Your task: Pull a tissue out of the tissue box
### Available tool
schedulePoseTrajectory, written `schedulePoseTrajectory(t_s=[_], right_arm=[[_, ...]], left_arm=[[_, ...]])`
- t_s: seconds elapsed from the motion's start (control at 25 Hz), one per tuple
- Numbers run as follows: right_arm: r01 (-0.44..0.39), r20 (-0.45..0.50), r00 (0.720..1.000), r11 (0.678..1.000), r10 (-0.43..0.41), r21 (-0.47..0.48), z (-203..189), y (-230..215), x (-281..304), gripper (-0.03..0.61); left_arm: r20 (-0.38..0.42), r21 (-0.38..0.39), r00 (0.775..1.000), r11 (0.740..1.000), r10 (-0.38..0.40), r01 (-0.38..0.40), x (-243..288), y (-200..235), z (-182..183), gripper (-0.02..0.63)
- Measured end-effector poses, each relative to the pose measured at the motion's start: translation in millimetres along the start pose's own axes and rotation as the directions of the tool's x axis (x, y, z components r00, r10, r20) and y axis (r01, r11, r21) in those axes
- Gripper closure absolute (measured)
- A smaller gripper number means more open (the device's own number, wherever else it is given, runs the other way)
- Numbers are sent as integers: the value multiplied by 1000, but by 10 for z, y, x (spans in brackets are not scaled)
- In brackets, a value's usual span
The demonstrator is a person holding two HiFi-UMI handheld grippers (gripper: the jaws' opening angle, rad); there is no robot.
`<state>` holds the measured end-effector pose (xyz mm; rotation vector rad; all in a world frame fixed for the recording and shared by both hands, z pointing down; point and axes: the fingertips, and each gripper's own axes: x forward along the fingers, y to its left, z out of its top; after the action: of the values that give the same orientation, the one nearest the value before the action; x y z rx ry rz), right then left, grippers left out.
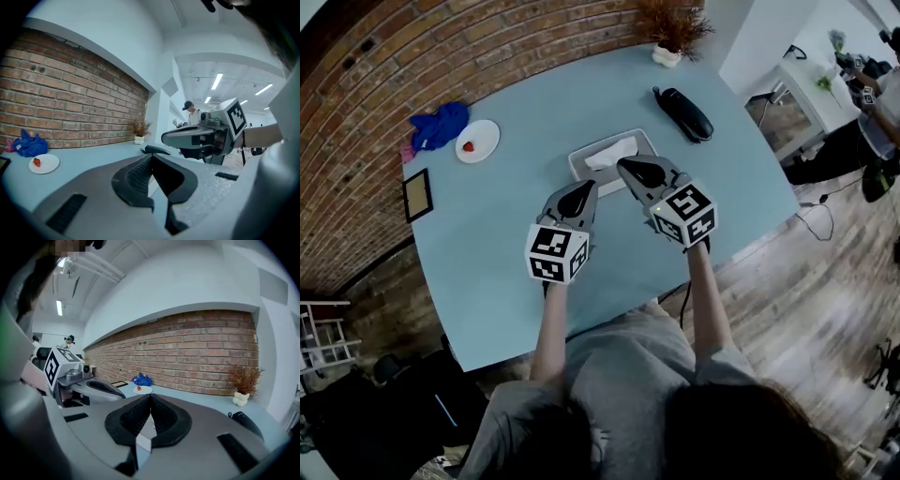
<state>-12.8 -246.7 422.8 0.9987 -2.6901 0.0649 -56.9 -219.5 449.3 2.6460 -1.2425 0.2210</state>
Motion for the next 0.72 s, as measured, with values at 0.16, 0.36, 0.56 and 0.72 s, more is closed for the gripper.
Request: schedulePoseTrajectory(t_s=[0.16, 0.36, 0.56, 0.72], right_arm=[[-72, -32, 997, 997, 71, -39, -102, -175, 79, 578], [-169, -54, 985, 983, 165, -73, -204, -365, 128, 577], [-279, -105, 958, 953, 268, -114, -349, -492, 185, 577], [-352, -163, 931, 919, 326, -179, -439, -567, 288, 575]], left_arm=[[-23, -35, 998, 997, 67, -67, 181, 30, -67, 611], [-41, -74, 988, 985, 150, -153, 364, 23, -156, 611], [-59, -103, 970, 965, 237, -242, 460, 27, -225, 611], [-69, -132, 958, 950, 277, -284, 504, 38, -284, 611]])
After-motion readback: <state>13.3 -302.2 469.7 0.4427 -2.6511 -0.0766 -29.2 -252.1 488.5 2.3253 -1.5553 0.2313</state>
